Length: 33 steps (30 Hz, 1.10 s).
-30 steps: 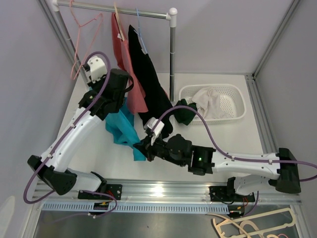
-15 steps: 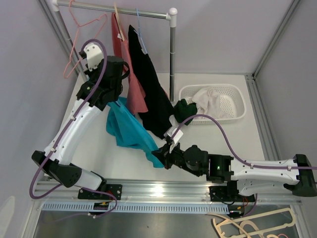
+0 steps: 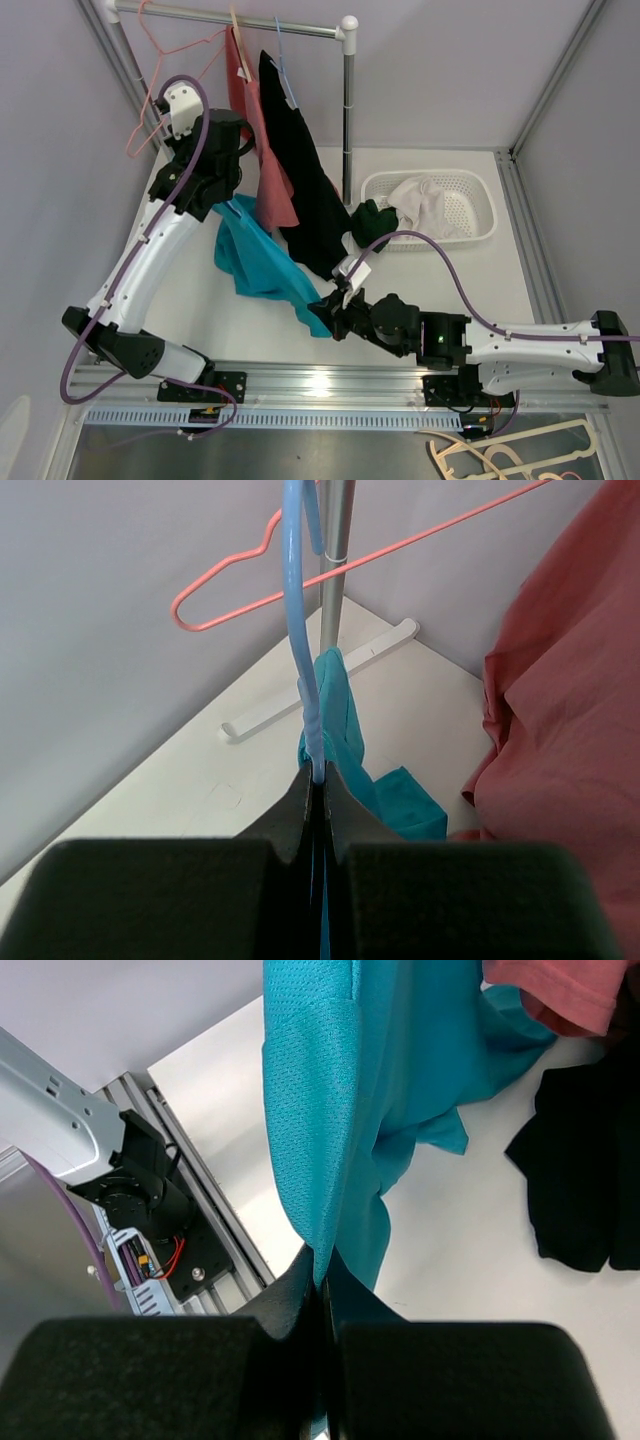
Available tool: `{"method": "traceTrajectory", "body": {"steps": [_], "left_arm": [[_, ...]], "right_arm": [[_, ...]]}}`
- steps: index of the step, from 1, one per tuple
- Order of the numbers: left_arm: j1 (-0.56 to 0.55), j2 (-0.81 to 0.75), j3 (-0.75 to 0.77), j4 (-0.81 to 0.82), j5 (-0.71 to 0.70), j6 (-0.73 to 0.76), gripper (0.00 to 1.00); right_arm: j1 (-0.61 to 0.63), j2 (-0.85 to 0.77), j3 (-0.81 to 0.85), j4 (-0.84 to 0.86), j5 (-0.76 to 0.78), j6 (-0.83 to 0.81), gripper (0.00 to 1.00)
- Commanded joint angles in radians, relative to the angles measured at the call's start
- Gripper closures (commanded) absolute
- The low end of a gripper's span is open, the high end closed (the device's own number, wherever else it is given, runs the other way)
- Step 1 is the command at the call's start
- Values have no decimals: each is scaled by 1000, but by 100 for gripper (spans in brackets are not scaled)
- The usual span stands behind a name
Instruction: Remove the t-shirt from the hanger
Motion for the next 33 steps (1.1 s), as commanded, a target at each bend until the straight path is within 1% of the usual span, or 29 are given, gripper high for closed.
{"method": "traceTrajectory", "body": {"steps": [1, 2, 4, 7, 9, 10, 13, 16, 17, 20, 21, 23, 26, 29, 30, 31, 33], "left_arm": [[22, -55, 4, 68, -33, 39, 99], [26, -55, 4, 78, -42, 58, 99], [40, -55, 16, 54, -29, 46, 99], [51, -61, 12, 60, -19, 43, 99], [51, -57, 16, 56, -16, 41, 99], [51, -55, 19, 51, -21, 41, 99], [51, -55, 21, 39, -1, 23, 99], [47, -60, 52, -47, 76, -52, 99], [40, -66, 58, -55, 85, -58, 99], [40, -72, 65, -41, 76, -33, 99], [42, -73, 73, -27, 47, 1, 99], [62, -74, 82, -24, 36, 27, 99], [94, -87, 99, -40, 71, 27, 99], [112, -97, 102, -18, 89, 47, 99], [119, -92, 116, -18, 94, 49, 99], [125, -77, 143, -44, 103, 49, 99], [123, -66, 188, -84, 137, 20, 99]], "right_arm": [[13, 0, 2, 7, 29, 13, 100], [13, -13, -2, 6, 29, 17, 100], [13, -60, -27, -7, 42, 23, 100], [13, -105, -41, -40, 53, 26, 100], [13, -109, -37, -57, 56, 33, 100], [15, -112, -37, -92, 55, 36, 100], [16, -125, -57, -88, 45, 59, 100], [16, -71, -57, -19, 47, 34, 100], [16, -21, -33, -5, 52, 23, 100], [15, 36, -2, 47, 44, -14, 100], [12, 55, 10, 58, 32, -19, 100], [10, 58, 16, 45, 27, -20, 100], [10, 9, -16, 4, 47, -8, 100], [12, -59, -50, -73, 68, 21, 100], [12, -77, -60, -132, 71, 35, 100], [12, -117, -91, -143, 68, 50, 100], [13, -143, -123, -128, 61, 79, 100]]}}
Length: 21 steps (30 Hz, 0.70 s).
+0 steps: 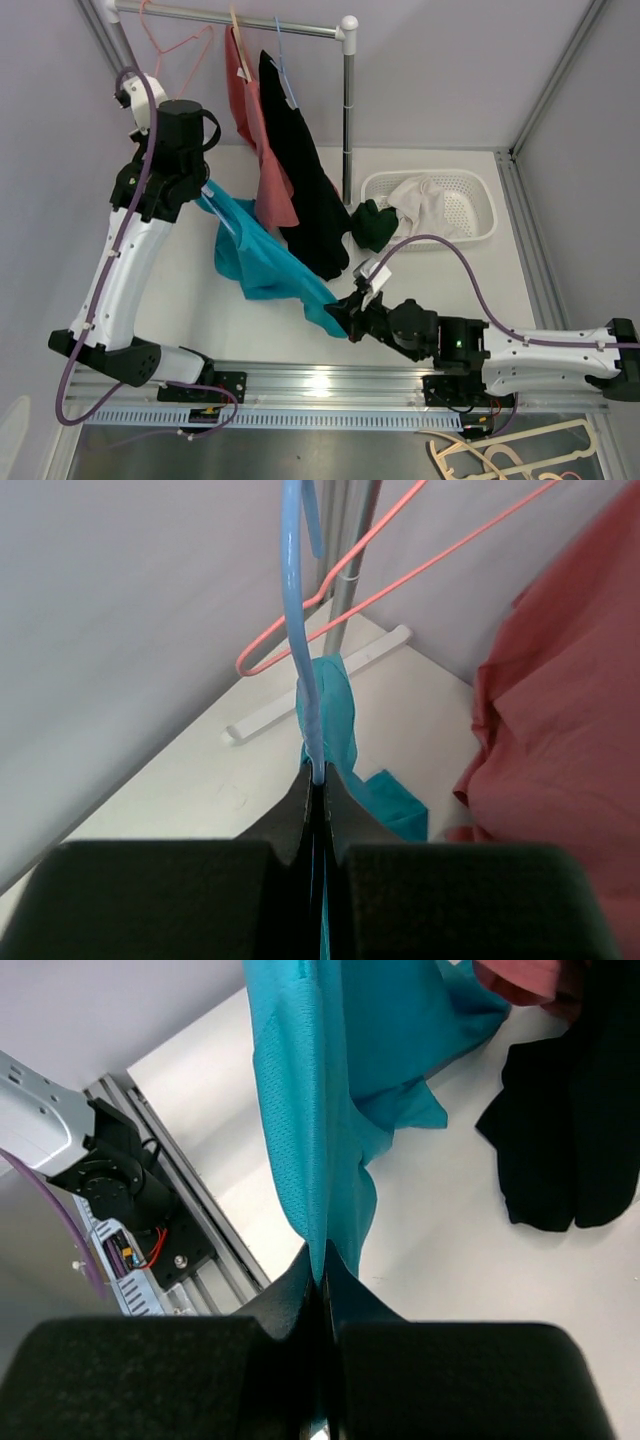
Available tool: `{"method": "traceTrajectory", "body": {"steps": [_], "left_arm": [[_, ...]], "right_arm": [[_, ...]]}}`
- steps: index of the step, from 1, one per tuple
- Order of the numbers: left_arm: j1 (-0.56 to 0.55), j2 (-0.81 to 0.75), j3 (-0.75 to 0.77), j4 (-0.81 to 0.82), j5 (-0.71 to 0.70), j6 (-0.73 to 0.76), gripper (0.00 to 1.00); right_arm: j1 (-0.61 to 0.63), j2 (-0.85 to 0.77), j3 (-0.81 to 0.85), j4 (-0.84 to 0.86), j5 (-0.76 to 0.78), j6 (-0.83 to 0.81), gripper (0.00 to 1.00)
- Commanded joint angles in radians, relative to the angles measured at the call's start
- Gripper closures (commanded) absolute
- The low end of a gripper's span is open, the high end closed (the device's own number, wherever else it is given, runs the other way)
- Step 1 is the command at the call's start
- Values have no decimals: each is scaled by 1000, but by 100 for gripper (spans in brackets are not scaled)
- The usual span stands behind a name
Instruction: Remove the t-shirt from the hanger
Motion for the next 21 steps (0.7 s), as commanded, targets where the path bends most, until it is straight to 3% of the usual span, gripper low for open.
{"method": "traceTrajectory", "body": {"steps": [1, 7, 9, 12, 13, 17, 21], "left_arm": [[16, -12, 102, -21, 72, -12, 99], [-76, -72, 102, -64, 187, -74, 99], [-76, -122, 75, -113, 295, -109, 99], [-76, -243, 11, -92, 457, -101, 99], [-76, -280, -88, -74, 496, -91, 99], [-76, -457, -246, -42, 660, -8, 99], [-74, -480, -189, -228, 752, 46, 99]], "right_arm": [[7, -38, -59, -65, 17, 54, 100], [-75, 198, 108, 119, -29, -64, 100], [-118, 314, 219, 179, -86, -113, 100], [-157, 446, 392, 187, -118, -164, 100], [-169, 471, 430, 182, -130, -179, 100], [-241, 555, 545, 167, -195, -185, 100], [-292, 614, 609, 128, -222, -181, 100]]}}
